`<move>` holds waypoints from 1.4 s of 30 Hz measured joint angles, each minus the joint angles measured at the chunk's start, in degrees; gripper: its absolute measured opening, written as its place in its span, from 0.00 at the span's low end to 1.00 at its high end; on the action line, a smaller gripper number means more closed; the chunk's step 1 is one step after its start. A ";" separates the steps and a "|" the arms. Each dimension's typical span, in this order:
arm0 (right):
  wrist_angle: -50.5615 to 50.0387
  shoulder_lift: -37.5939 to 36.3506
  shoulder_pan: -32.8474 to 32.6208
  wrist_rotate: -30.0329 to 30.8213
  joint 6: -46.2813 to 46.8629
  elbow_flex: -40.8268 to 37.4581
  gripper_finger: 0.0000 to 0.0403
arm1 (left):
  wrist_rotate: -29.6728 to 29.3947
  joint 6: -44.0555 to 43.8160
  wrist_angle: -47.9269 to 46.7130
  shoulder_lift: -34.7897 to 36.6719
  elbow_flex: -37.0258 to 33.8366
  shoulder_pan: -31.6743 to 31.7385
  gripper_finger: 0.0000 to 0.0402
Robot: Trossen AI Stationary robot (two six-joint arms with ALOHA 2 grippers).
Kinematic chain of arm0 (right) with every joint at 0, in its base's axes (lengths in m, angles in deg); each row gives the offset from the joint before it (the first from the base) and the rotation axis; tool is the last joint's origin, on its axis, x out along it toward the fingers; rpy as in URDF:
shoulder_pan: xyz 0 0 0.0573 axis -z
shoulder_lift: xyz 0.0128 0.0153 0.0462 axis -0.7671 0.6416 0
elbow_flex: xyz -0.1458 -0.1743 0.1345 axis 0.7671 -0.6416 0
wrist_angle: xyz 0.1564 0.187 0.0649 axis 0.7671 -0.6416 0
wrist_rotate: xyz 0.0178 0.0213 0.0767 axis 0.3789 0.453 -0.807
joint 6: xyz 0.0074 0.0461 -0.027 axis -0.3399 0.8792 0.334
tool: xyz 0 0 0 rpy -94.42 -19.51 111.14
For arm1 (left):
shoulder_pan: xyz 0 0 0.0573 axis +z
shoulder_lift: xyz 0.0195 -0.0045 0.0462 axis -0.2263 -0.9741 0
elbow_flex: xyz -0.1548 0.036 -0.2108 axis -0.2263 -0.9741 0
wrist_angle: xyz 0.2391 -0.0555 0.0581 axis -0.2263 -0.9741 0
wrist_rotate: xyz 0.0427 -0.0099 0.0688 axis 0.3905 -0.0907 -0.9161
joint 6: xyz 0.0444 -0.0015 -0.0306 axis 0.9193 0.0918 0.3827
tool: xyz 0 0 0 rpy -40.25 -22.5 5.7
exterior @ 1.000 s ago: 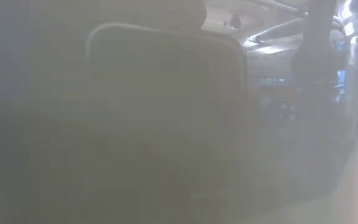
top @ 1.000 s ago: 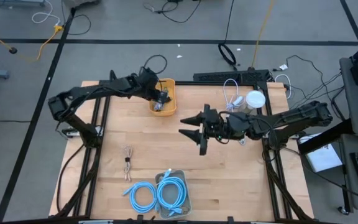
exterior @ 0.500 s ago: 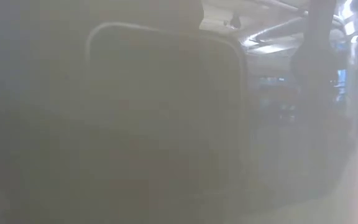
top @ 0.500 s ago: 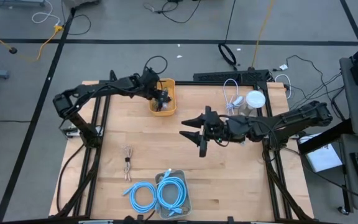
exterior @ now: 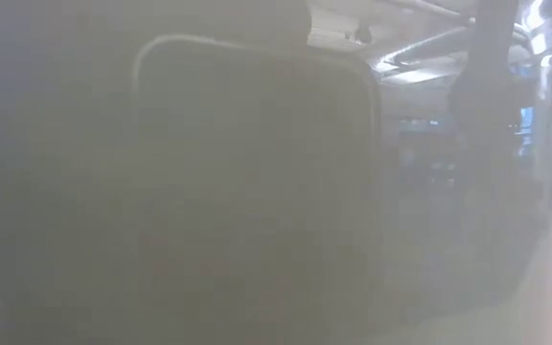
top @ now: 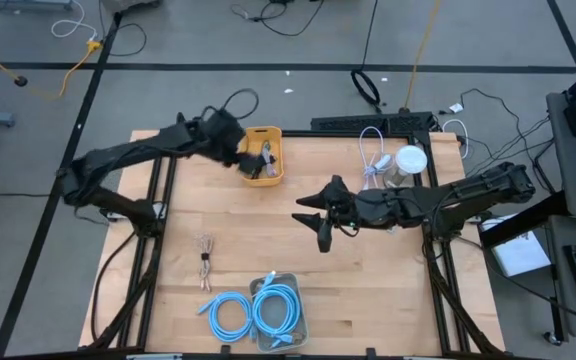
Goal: Pick & Place USB Port
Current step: Put the brown charger cable into the yellow bin
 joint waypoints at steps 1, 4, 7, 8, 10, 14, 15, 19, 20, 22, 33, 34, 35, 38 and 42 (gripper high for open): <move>-1.12 0.00 0.00 0.14 0.57 0.01 0.45 | 1.53 0.10 -3.97 2.09 0.00 -0.89 0.50; -4.60 0.00 -0.42 1.28 2.98 -0.01 0.45 | 3.15 -0.02 -16.42 8.14 -0.02 -5.93 0.43; -8.00 0.00 -0.93 2.82 5.22 -0.01 0.45 | -0.11 -3.91 -28.70 13.50 -0.04 -13.73 0.38; -9.28 0.00 -1.13 3.19 5.96 -0.01 0.45 | -1.84 -6.56 -31.50 15.15 -0.04 -16.93 0.37; -10.89 0.04 -1.60 4.30 7.29 -0.01 0.45 | -4.99 -13.21 -35.93 17.79 -0.04 -23.20 0.35; -11.85 0.04 -2.30 4.55 8.64 -0.01 0.45 | -9.16 -29.60 -38.07 20.99 -0.04 -36.20 0.38; -11.82 0.04 -2.33 4.57 8.86 -0.01 0.45 | -9.92 -33.31 -37.97 21.19 -0.04 -39.37 0.40; -11.80 0.04 -2.34 4.44 9.18 -0.03 0.45 | -12.71 -46.63 -37.34 19.58 -0.04 -51.47 0.48; -11.66 0.04 -2.34 4.44 9.18 -0.01 0.45 | -13.19 -49.64 -37.26 18.71 -0.04 -54.21 0.50; -11.28 0.04 -2.29 4.30 9.09 -0.01 0.45 | -13.92 -55.47 -36.31 16.36 -0.26 -59.01 0.53; -11.74 0.04 -2.27 -3.98 7.68 -0.01 0.45 | -20.52 -83.25 -25.79 2.71 -3.49 -70.27 0.55; -12.34 0.02 -2.27 -6.07 7.88 -0.01 0.45 | -21.69 -84.11 -22.15 2.04 -3.47 -70.31 0.54; -13.76 0.02 -2.27 -7.92 7.75 -0.01 0.45 | -23.15 -84.33 -18.59 1.32 -3.47 -70.29 0.53; -23.12 0.02 -2.39 -9.71 6.65 -0.01 0.45 | -26.26 -84.22 -12.37 -1.25 -3.43 -70.01 0.49; -30.83 -0.20 -2.45 -9.57 6.93 -0.10 0.45 | -25.84 -88.30 -13.73 -4.76 -3.51 -69.78 0.45</move>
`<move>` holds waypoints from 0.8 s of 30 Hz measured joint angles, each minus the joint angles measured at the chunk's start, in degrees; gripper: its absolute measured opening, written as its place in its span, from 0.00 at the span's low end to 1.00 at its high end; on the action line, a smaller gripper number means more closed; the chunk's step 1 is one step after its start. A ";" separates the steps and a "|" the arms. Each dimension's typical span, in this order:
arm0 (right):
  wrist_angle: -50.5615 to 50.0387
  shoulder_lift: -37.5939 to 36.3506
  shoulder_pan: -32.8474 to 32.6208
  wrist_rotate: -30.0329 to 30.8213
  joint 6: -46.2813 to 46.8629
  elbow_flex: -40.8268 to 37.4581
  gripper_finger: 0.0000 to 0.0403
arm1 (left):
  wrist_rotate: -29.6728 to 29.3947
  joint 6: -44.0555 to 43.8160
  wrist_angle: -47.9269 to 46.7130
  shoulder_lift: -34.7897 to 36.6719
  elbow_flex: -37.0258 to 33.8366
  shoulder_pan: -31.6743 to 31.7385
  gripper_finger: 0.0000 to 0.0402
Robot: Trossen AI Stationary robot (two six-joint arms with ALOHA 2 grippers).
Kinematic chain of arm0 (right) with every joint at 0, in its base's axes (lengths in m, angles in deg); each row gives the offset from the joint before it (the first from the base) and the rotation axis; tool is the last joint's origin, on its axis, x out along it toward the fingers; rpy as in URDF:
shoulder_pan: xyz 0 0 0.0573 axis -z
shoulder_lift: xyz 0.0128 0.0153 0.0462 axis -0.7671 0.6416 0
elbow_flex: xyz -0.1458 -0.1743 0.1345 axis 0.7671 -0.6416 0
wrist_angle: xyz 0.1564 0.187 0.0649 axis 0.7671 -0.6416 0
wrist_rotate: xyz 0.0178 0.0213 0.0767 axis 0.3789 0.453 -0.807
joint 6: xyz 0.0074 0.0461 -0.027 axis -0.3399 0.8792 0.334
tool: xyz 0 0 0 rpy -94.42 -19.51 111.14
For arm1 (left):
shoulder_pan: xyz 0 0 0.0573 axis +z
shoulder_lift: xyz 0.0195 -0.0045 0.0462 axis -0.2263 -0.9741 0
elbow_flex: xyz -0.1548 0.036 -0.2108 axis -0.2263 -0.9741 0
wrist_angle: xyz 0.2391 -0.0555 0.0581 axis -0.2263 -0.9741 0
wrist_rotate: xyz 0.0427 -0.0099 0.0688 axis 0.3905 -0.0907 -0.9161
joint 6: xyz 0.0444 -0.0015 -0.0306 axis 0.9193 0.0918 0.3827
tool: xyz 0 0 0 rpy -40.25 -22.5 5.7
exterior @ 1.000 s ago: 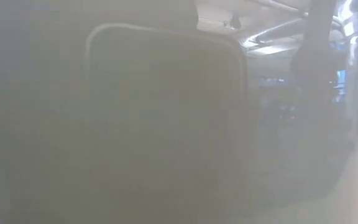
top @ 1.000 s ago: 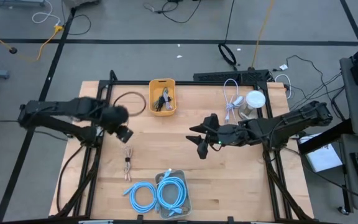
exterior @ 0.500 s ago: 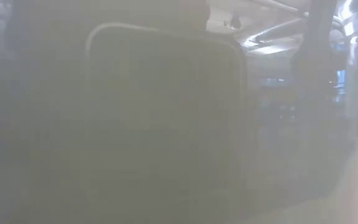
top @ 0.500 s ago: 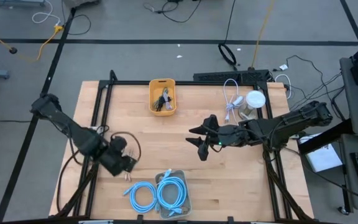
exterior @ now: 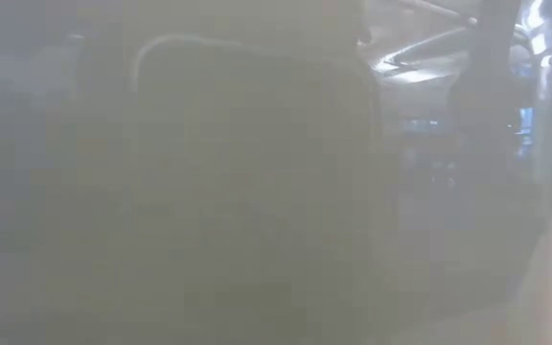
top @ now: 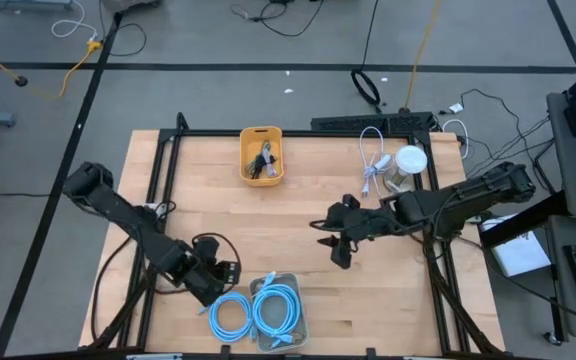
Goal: Pick & Place USB Port
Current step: Put the brown charger cable into the yellow bin
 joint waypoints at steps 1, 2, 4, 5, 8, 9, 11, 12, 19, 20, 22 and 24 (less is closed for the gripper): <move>-0.72 -0.46 -0.30 0.02 -0.07 0.00 0.45 | 0.05 -1.44 -0.81 -0.41 0.00 -0.14 0.45; -0.89 -0.89 -0.59 0.10 -0.39 0.00 0.45 | 0.35 -2.58 -1.76 -0.92 0.06 -0.22 0.44; 0.59 -1.68 -0.85 0.03 -0.89 0.04 0.45 | 2.68 -4.12 -3.80 -2.12 -0.24 -0.24 0.45; 1.09 -1.93 -1.05 0.02 -1.32 0.04 0.45 | 3.88 -4.66 -4.20 -2.58 -0.82 -0.22 0.45; 2.55 -2.57 -1.27 0.12 -2.63 0.04 0.45 | 7.72 -4.95 -3.76 -3.88 -1.87 0.45 0.49; 3.07 -2.74 -1.29 0.20 -2.98 0.04 0.45 | 8.54 -5.10 -3.58 -4.23 -2.35 0.52 0.50; 4.29 -3.21 -1.31 0.17 -3.74 0.04 0.45 | 9.37 -5.43 -3.25 -4.74 -3.13 0.63 0.53; 4.50 -3.29 -1.33 0.16 -4.03 0.04 0.45 | 9.52 -5.83 -3.23 -4.95 -3.57 0.86 0.55; 6.61 -3.30 -1.48 0.00 -4.78 0.04 0.45 | 13.59 -5.75 -3.44 -5.38 -8.28 1.75 0.60; 6.59 -3.32 -1.68 -0.04 -4.72 0.04 0.45 | 13.59 -5.77 -3.73 -5.40 -8.88 1.75 0.59; 6.74 -3.30 -1.83 -0.09 -4.72 0.04 0.45 | 13.65 -5.24 -3.77 -5.30 -9.95 1.75 0.57; 7.10 -3.32 -2.15 -0.08 -4.74 0.04 0.45 | 14.12 -4.37 -2.85 -5.31 -11.51 1.91 0.55</move>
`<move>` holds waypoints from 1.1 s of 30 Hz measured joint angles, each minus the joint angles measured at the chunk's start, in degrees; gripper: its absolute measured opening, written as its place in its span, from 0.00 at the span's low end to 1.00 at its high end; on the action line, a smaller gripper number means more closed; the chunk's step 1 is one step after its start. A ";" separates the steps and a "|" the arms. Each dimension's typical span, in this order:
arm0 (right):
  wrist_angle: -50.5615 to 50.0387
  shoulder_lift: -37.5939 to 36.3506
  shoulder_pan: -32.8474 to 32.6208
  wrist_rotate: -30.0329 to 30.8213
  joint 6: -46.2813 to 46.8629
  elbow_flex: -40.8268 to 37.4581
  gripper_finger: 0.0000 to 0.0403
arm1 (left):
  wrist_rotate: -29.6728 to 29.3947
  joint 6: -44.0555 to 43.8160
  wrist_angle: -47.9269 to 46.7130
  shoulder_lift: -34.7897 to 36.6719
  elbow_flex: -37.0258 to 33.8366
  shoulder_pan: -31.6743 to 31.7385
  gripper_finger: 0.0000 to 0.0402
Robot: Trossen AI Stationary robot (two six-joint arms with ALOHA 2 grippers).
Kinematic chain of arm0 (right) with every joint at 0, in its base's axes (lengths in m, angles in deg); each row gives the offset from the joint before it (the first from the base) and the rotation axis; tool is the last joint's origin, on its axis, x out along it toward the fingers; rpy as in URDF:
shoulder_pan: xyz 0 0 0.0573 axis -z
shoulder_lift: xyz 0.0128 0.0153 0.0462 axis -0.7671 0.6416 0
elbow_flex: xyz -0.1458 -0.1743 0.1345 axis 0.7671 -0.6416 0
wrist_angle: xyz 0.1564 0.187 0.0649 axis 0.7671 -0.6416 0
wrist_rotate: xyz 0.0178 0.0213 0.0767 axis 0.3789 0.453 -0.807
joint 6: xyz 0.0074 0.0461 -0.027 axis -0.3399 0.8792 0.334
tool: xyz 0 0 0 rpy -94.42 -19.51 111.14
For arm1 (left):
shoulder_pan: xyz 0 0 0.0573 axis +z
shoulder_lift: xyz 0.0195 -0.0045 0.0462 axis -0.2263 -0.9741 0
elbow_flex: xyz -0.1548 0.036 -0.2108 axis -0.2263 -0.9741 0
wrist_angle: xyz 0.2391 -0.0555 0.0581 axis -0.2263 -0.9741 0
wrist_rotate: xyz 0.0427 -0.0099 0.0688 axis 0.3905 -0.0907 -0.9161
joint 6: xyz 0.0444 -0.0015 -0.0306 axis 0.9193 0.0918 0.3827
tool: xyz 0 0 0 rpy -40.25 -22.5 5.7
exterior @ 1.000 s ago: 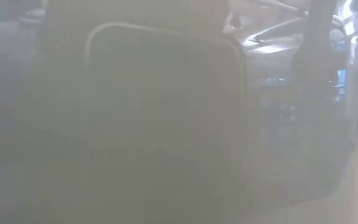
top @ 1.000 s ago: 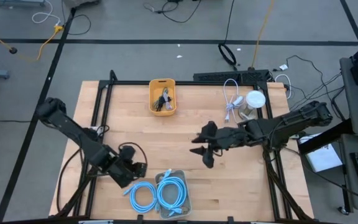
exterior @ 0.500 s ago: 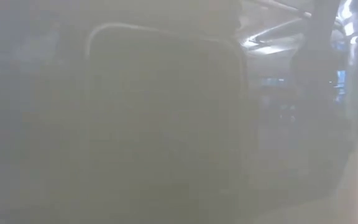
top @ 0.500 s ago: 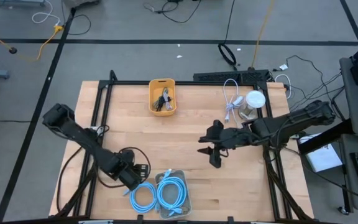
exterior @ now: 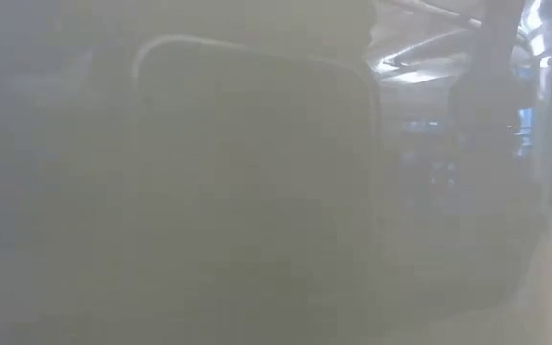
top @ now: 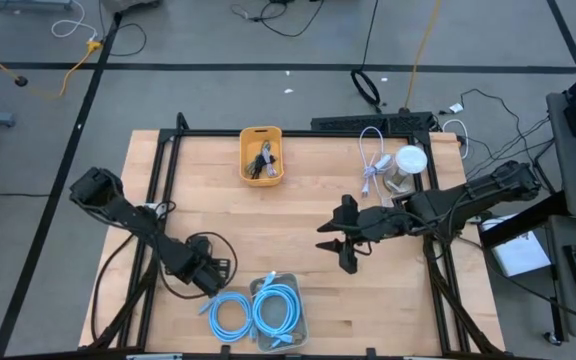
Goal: Pick & Place USB Port
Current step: Put the brown charger cable into the yellow bin
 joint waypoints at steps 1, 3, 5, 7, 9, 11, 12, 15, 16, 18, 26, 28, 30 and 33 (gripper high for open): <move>0.28 0.00 -0.04 0.03 -0.15 0.00 0.45 | -0.01 0.04 1.04 0.01 -0.99 0.24 0.54; 0.64 0.00 -0.11 0.01 -0.29 0.00 0.45 | -0.07 -0.06 4.03 0.12 -3.07 0.70 0.52; 0.90 0.00 -0.30 0.03 -0.30 0.00 0.45 | -0.01 0.39 6.75 0.32 -4.87 1.03 0.48; 1.34 0.00 -0.30 0.03 -0.33 0.00 0.45 | 0.07 1.38 7.87 0.41 -5.67 1.32 0.41; 1.63 0.00 -0.30 0.03 -0.19 0.00 0.45 | -0.51 2.09 7.79 0.38 -5.70 1.61 0.30; 2.12 0.00 -0.32 0.03 -0.20 0.00 0.45 | -1.71 3.37 7.64 1.04 -5.62 2.00 0.17; 2.47 0.00 -0.32 0.03 -0.20 0.00 0.45 | -2.66 4.27 7.67 1.63 -5.62 2.25 0.10; 3.39 0.00 -0.32 0.12 -0.35 0.02 0.45 | -11.76 6.49 8.55 3.42 -5.45 4.03 0.04; 3.48 0.00 -0.32 0.14 -0.35 0.02 0.45 | -15.15 7.06 9.30 4.60 -5.43 5.02 0.04; 3.67 0.00 -0.32 0.15 -0.35 0.02 0.45 | -21.50 10.26 12.15 7.48 -5.23 7.03 0.03; 3.98 0.00 -0.27 0.68 1.03 0.02 0.45 | -31.26 35.13 23.02 18.62 -5.27 25.92 0.03; 4.07 0.00 -0.27 1.68 1.16 0.02 0.45 | -27.72 43.74 28.28 19.69 -5.21 32.58 0.03; 4.10 -0.02 -0.30 1.94 1.72 0.02 0.45 | -23.73 50.30 31.36 20.17 -5.17 38.85 0.03; 4.07 -0.03 -0.30 2.01 2.61 0.04 0.45 | -17.85 56.70 34.61 19.58 -5.17 46.99 0.03</move>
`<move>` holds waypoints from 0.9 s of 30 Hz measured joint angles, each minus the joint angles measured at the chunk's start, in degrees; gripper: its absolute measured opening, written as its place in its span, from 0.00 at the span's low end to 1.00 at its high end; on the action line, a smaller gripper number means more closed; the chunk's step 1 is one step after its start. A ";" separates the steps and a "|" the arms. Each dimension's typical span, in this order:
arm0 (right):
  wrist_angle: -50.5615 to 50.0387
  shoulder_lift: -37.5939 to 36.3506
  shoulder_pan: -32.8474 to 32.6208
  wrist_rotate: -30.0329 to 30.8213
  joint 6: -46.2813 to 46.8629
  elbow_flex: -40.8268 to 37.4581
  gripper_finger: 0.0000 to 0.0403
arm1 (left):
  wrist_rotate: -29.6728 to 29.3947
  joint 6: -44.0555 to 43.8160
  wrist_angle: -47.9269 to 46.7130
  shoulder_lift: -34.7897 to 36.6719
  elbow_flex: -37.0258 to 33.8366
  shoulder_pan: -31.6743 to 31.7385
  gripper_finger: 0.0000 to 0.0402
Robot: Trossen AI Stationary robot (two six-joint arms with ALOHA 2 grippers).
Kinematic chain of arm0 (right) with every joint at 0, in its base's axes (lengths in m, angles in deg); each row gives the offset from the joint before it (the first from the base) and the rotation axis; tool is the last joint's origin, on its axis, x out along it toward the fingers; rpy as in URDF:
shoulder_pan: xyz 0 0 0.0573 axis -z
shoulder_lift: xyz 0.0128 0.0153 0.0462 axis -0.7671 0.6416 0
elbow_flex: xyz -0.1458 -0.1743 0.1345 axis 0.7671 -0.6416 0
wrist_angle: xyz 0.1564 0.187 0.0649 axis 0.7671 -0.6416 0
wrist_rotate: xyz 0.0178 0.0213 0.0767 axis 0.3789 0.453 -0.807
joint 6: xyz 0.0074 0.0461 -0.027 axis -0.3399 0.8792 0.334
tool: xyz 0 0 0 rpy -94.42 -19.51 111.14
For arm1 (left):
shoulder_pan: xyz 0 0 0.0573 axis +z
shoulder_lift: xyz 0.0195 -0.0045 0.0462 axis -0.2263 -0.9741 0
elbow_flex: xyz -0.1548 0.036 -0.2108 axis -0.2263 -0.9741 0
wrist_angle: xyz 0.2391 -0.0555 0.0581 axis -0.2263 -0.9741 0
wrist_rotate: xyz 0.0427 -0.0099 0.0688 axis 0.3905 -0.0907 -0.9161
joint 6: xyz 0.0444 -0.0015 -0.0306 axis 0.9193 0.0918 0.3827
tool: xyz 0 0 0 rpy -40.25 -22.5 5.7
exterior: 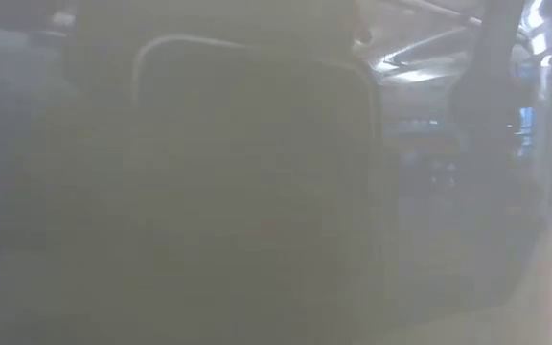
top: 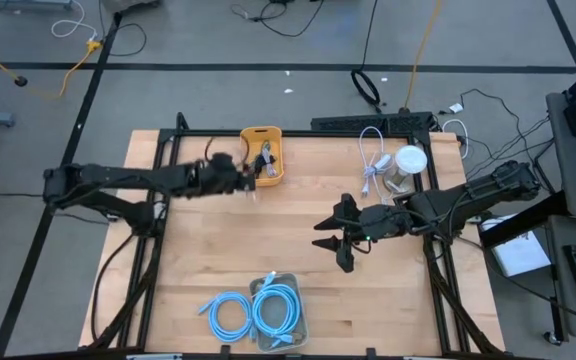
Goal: Pick & Place USB Port
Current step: Put the brown charger cable into the yellow bin
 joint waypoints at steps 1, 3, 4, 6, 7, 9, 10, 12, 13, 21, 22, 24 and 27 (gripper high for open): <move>0.00 -0.01 0.00 -0.01 0.25 0.00 0.45 | 1.47 1.68 0.16 -0.33 -0.02 2.34 0.03; 0.00 0.01 -0.02 -0.01 0.90 0.00 0.45 | 4.49 4.74 1.81 -1.42 0.00 6.85 0.03; -0.02 0.01 -0.02 -0.03 1.36 0.00 0.45 | 6.31 6.65 2.17 -1.92 -0.02 9.10 0.03; -0.01 0.01 -0.02 -0.03 1.54 0.00 0.45 | 10.06 10.49 4.06 -3.27 0.07 12.79 0.03; -0.01 0.00 -0.02 -0.02 1.59 0.00 0.45 | 11.76 12.20 4.53 -4.25 0.59 14.42 0.03; -0.02 0.00 -0.02 -0.01 2.18 0.00 0.45 | 15.00 15.27 4.10 -6.21 1.43 17.38 0.03; 0.00 0.01 -0.02 0.00 2.42 0.00 0.45 | 16.66 16.52 4.16 -7.52 2.13 18.68 0.03; 0.24 0.00 -0.02 0.10 2.87 0.00 0.45 | 19.36 19.20 5.01 -10.28 3.81 20.48 0.03; 0.64 0.01 -0.02 0.10 3.05 0.00 0.45 | 20.53 20.52 4.66 -11.53 4.81 21.25 0.03; 1.29 0.01 -0.02 1.58 4.97 0.00 0.45 | 23.46 25.31 -2.97 -23.17 17.09 23.18 0.03; 1.29 0.00 -0.02 1.58 5.24 0.00 0.45 | 23.44 25.32 -5.09 -24.49 18.51 23.19 0.03; 1.27 0.01 -0.02 1.57 5.63 0.00 0.45 | 23.46 25.87 -9.25 -26.49 20.56 23.17 0.03; 1.27 0.00 -0.04 2.32 5.63 0.00 0.45 | 22.86 26.71 -12.34 -27.45 21.75 22.67 0.03</move>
